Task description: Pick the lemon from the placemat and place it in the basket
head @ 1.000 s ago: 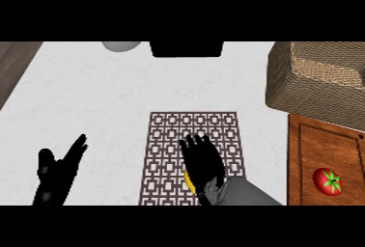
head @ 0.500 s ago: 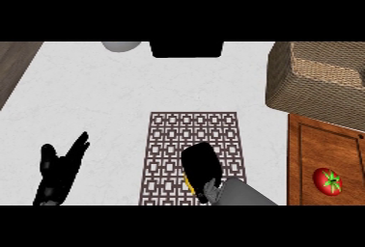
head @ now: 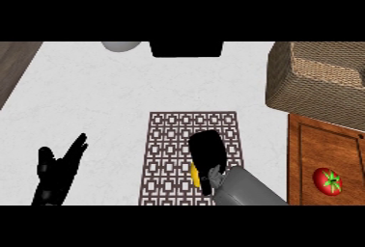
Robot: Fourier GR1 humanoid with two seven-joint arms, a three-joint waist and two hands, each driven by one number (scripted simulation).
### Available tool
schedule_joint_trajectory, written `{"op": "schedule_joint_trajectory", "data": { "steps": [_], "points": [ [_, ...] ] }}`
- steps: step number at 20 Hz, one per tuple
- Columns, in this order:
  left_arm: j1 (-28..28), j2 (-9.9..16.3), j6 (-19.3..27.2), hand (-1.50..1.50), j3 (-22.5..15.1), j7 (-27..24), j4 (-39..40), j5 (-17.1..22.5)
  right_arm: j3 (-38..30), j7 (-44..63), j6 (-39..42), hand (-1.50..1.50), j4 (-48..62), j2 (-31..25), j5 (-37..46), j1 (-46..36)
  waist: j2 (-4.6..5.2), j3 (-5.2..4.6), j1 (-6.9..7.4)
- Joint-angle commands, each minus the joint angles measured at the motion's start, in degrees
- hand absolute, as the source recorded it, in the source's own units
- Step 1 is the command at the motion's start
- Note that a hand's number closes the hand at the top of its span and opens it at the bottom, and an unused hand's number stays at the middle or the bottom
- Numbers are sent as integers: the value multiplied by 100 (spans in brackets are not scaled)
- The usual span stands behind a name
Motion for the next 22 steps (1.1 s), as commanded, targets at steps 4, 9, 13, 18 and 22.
{"op": "schedule_joint_trajectory", "data": {
  "steps": [4, 9, 13, 18, 22],
  "points": [
    [6, -142, -67, 0, -63, 59, 421, -15, -1338, 822, -1275, 150, 731, 163, 254, -276, 59, -56, -7],
    [-25, -25, -82, 0, 63, 357, 88, 71, -1761, 1101, -2152, 150, 75, 455, 301, -529, 24, -50, -21],
    [174, -211, 121, 0, -64, 236, 20, -75, -2507, 872, -3679, 150, -1059, 464, -281, -719, -3, -30, -75],
    [88, -207, 30, 0, -45, 198, 194, -110, -2693, 1282, -3811, 150, -2022, 416, 353, -988, -8, -57, -125],
    [159, -207, 36, 0, 16, 287, 51, -105, -3283, 2004, -3059, 150, -2466, 159, 445, -1566, 2, -58, -55]
  ]
}}
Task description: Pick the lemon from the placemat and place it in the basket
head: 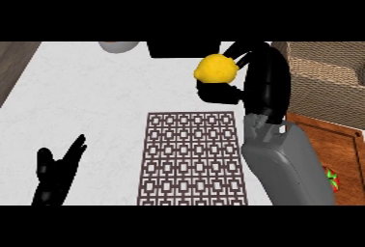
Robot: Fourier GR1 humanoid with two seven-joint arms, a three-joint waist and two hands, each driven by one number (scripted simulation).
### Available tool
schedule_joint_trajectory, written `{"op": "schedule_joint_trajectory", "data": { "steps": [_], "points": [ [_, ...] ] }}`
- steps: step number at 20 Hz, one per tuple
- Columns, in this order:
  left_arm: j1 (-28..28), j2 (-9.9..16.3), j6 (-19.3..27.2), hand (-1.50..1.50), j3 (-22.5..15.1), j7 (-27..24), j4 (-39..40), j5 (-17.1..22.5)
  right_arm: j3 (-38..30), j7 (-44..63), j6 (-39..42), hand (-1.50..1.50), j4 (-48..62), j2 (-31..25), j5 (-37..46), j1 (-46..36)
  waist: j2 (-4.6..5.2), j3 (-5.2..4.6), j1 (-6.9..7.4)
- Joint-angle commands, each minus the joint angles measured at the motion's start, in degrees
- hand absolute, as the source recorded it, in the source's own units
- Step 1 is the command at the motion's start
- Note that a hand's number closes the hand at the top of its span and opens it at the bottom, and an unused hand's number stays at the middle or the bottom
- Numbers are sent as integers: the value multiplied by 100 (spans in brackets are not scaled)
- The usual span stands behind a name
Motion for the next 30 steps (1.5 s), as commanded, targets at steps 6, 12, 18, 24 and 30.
{"op": "schedule_joint_trajectory", "data": {
  "steps": [6, 12, 18, 24, 30],
  "points": [
    [161, 10, -190, 0, 35, 89, 101, 26, -1629, 578, 925, 150, -260, -1049, -197, -1269, 45, -51, 69],
    [257, 3, -328, 0, 120, -110, 248, 30, -2415, 366, 1308, 150, 126, -1729, -774, -1500, 56, -51, 99],
    [-244, -112, -203, 0, 107, 380, 241, -62, -2597, -224, 1055, 150, 1211, -2016, -821, -1678, 77, -50, 121],
    [-10, -230, -183, 0, 62, -13, 383, -259, -3067, -1282, 1015, 150, 2250, -2529, -1272, -1586, 76, -49, 128],
    [-213, -179, -312, 0, 240, 58, 511, -167, -3330, -2084, 206, 150, 3364, -2428, -1386, -1649, 88, -49, 154]
  ]
}}
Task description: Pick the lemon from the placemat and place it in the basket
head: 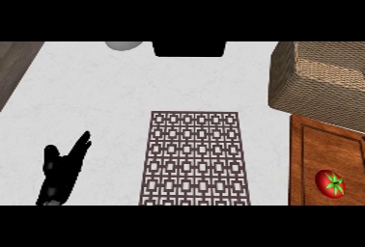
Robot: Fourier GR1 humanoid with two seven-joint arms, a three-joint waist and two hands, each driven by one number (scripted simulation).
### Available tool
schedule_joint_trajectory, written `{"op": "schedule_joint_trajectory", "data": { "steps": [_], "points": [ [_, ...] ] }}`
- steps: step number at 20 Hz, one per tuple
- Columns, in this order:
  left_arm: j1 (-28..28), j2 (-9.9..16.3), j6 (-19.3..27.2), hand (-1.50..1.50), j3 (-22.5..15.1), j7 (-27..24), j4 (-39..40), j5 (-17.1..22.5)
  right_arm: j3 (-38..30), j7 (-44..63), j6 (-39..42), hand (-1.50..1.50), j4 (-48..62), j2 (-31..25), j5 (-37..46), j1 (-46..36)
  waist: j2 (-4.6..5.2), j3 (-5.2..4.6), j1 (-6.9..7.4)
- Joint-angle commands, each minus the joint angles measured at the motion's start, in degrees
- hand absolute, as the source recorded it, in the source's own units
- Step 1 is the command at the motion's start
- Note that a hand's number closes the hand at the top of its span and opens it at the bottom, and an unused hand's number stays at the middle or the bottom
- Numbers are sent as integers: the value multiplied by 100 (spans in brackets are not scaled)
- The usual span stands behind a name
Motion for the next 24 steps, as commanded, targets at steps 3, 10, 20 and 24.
{"op": "schedule_joint_trajectory", "data": {
  "steps": [3, 10, 20, 24],
  "points": [
    [151, -155, -10, 0, -87, 58, 232, -60, -562, -589, -746, 150, 590, 348, -579, 185, 32, -49, -18],
    [123, 34, -250, 0, 191, 206, 141, 122, -1007, -1966, -829, 150, 1618, -58, -1166, 434, 35, -50, -17],
    [495, -53, -307, 0, 92, 282, -308, 94, -494, -2019, -909, 150, 2515, -686, -290, 742, 15, -51, -6],
    [29, -194, -168, 0, 74, 103, 374, -186, -574, -2632, -1074, -150, 2885, -960, -343, 629, 36, -50, -21]
  ]
}}
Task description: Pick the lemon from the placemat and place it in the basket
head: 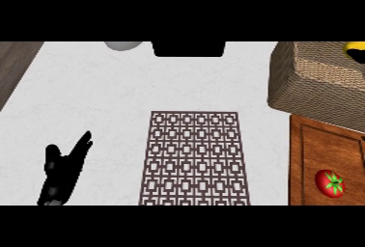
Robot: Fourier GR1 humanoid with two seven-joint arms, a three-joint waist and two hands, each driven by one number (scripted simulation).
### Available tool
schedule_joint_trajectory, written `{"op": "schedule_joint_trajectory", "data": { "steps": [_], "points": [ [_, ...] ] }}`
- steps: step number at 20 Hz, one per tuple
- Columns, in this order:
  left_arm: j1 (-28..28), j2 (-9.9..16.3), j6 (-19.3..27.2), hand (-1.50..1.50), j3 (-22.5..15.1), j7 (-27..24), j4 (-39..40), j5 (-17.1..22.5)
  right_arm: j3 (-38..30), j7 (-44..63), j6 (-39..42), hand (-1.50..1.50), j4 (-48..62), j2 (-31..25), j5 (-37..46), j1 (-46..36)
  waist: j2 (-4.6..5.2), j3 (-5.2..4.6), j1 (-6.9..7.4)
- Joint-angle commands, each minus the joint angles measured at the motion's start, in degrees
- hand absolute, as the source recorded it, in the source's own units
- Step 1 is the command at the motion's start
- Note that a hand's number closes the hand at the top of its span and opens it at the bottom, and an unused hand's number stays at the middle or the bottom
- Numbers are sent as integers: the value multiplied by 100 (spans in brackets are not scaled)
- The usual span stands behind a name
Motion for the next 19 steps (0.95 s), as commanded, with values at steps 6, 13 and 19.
{"op": "schedule_joint_trajectory", "data": {
  "steps": [6, 13, 19],
  "points": [
    [-29, 79, -167, 0, 300, 105, 465, 114, -224, -446, -3, -150, -289, -257, -420, 318, 0, -53, -94],
    [200, -48, -64, 0, 120, 648, -352, 86, -940, -342, 9, -150, -331, -697, -1098, 441, -6, -47, -88],
    [316, -1, -173, 0, 220, 583, -279, 102, -1271, -239, 322, -150, -1099, -1006, -1476, 1459, -26, -51, -166]
  ]
}}
